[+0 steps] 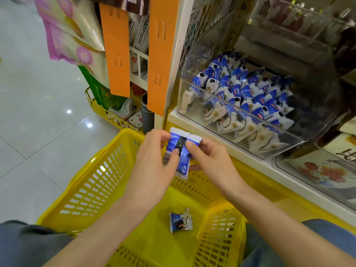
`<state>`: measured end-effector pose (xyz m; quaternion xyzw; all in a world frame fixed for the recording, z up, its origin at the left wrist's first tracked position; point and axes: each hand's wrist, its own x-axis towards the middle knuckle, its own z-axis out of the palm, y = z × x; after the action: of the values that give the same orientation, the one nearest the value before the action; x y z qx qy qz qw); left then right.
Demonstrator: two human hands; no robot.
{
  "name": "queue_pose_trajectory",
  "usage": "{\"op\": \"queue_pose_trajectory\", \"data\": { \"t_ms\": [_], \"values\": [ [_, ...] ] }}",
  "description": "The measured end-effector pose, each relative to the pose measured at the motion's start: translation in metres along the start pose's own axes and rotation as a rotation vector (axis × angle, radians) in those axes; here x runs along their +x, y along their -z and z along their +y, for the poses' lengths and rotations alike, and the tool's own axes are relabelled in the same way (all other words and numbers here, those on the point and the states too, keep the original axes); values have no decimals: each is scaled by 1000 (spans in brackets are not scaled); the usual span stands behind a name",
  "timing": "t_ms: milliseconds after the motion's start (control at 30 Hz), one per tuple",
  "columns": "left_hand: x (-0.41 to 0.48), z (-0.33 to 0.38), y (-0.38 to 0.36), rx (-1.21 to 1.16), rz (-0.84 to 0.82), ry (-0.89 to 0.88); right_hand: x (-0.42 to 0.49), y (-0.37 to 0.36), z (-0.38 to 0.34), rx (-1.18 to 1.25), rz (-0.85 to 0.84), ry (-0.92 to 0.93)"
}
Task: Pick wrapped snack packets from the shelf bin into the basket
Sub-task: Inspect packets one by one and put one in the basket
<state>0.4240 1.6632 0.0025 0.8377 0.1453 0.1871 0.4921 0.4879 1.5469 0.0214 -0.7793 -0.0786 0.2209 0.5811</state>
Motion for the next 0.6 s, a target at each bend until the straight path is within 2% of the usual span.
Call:
{"op": "queue_pose_trajectory", "data": {
  "t_ms": [67,167,367,500,600],
  "values": [
    [-1,-2,-2,12,-23,-3,-2,-1,1,-94,14,37],
    [1,-5,-3,-4,-17,17,-8,0,0,-309,29,191],
    [5,-5,-1,-61,-33,-23,-13,2,-1,-549,61,403],
    [4,-9,-2,-18,-64,-38,-12,-2,2,-634,85,451],
    [5,-14,-4,8,-61,-22,-9,-4,5,-583,68,407]
  ]
}}
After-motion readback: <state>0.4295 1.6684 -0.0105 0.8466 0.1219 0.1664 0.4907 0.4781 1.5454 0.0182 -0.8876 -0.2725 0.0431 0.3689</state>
